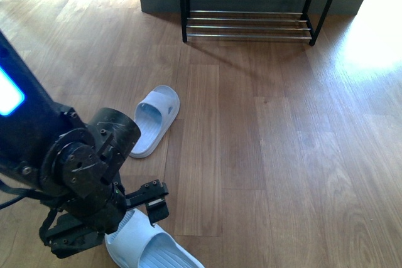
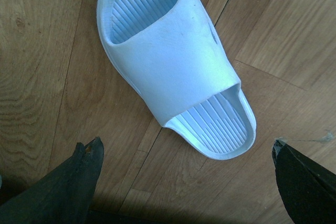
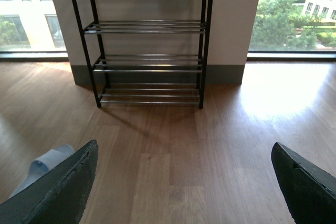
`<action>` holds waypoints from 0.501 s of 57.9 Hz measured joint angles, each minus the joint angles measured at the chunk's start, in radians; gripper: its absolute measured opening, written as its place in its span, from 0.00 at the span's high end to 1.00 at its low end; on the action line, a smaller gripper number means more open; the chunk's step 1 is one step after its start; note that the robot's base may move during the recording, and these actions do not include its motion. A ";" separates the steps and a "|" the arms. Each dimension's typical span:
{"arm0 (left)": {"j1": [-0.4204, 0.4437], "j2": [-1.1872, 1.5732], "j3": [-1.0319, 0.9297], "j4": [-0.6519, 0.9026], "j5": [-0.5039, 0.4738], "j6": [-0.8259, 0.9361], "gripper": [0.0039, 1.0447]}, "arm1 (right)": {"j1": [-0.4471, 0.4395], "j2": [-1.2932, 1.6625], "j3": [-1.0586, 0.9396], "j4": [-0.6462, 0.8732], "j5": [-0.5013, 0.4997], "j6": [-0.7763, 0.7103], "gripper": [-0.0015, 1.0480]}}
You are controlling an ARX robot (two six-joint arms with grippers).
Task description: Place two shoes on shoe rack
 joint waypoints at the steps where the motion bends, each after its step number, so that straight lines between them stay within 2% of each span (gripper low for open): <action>1: 0.000 0.018 0.021 -0.018 0.001 0.009 0.09 | 0.000 0.000 0.000 0.000 0.000 0.000 0.09; 15: 0.011 0.138 0.193 -0.219 0.048 0.085 0.09 | 0.000 0.000 0.000 0.000 0.000 0.000 0.09; 29: 0.026 0.231 0.306 -0.344 0.087 0.134 0.09 | 0.000 0.000 0.000 0.000 0.000 0.000 0.09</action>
